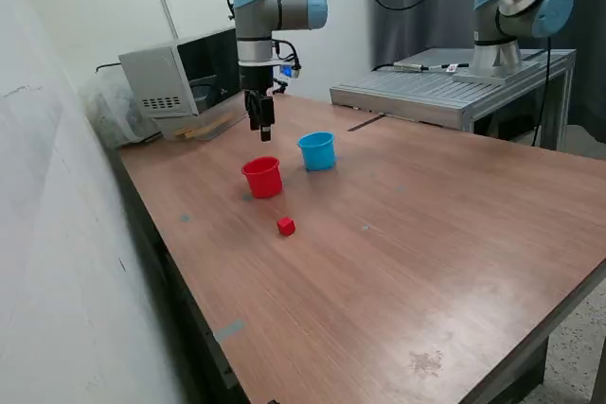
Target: Place red objects in the red bin, and blue objects in the blue bin.
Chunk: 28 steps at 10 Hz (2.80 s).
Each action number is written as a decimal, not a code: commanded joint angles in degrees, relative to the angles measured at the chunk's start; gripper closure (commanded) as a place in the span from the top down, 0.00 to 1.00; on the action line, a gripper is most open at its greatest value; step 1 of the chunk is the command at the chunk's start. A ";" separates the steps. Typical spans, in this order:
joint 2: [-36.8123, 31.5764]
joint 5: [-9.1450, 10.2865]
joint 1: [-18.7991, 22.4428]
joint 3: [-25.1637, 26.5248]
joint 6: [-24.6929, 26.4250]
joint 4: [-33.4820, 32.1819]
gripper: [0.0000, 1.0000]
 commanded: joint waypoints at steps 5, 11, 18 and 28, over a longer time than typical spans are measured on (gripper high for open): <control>-19.58 0.53 9.21 8.36 0.17 7.87 1.00; -24.27 0.62 16.00 12.06 0.26 7.73 1.00; 1.54 1.15 16.54 -6.73 3.16 3.79 1.00; 18.00 0.36 13.99 -15.89 3.25 -1.76 1.00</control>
